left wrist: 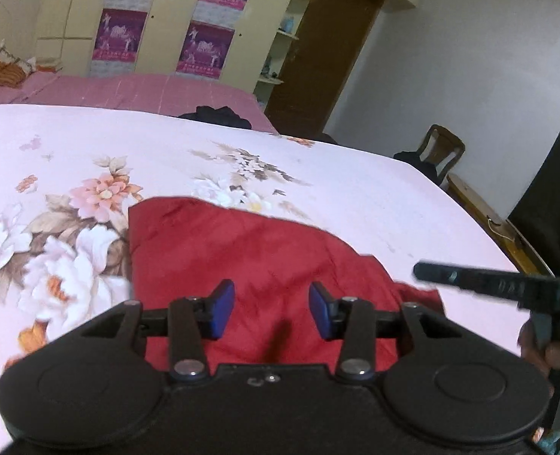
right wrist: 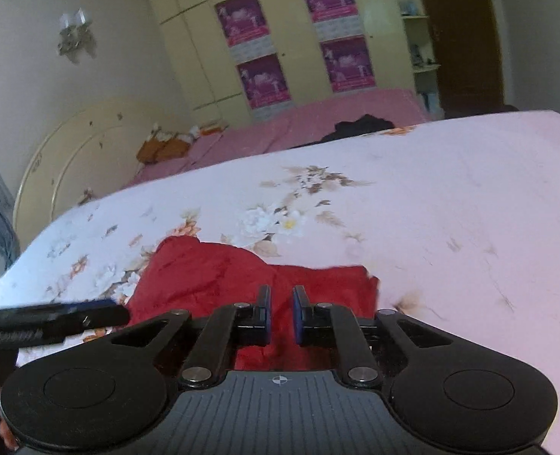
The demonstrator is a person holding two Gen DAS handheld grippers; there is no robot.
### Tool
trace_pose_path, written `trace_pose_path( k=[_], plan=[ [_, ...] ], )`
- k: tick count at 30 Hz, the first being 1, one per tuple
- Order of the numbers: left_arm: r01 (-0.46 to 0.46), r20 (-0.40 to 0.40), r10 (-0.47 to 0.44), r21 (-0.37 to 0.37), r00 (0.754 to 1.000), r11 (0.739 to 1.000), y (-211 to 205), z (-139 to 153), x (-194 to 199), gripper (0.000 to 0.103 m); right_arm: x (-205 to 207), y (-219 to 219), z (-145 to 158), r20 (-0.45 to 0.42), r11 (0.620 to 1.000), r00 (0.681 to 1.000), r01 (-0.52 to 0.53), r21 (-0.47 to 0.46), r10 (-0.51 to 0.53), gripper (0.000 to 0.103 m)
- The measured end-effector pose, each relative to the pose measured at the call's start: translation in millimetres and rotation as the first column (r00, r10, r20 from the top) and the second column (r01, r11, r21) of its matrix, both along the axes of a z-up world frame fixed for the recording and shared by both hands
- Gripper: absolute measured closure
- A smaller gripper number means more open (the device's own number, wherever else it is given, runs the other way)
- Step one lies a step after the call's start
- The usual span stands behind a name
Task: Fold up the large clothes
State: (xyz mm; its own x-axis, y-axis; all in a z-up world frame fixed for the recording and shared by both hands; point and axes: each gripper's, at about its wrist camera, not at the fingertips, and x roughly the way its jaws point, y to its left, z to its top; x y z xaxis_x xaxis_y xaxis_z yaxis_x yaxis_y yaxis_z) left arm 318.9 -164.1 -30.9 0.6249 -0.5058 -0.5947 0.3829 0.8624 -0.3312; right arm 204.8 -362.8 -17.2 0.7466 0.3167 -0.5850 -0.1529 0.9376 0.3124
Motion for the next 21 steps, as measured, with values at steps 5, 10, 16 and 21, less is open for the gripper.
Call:
trace_pose_path(
  k=[5, 10, 16, 21],
  plan=[
    [0.044, -0.056, -0.043, 0.012, 0.997, 0.999, -18.0, -13.0, 44.0, 0.061, 45.2, 22.5, -27.3, -0.08, 0.997, 0.995, -0.067, -0.026, 0.064, 0.09],
    [0.064, -0.138, -0.061, 0.02, 0.989, 0.998, -30.4, -40.5, 67.6, 0.062, 63.7, 18.9, -69.3, -0.181, 0.996, 0.983, -0.051, -0.072, 0.037, 0.091],
    [0.048, -0.168, -0.048, -0.004, 0.985, 0.999, -29.5, -60.7, 70.9, 0.062, 54.3, -11.2, -95.5, -0.159, 0.996, 0.987, 0.046, 0.079, -0.033, 0.091],
    [0.068, -0.13, -0.058, 0.072, 0.99, 0.995, -35.0, -43.1, 60.5, 0.062, 47.2, -13.2, -72.7, -0.161, 0.996, 0.985, 0.078, 0.044, -0.069, 0.09]
  ],
)
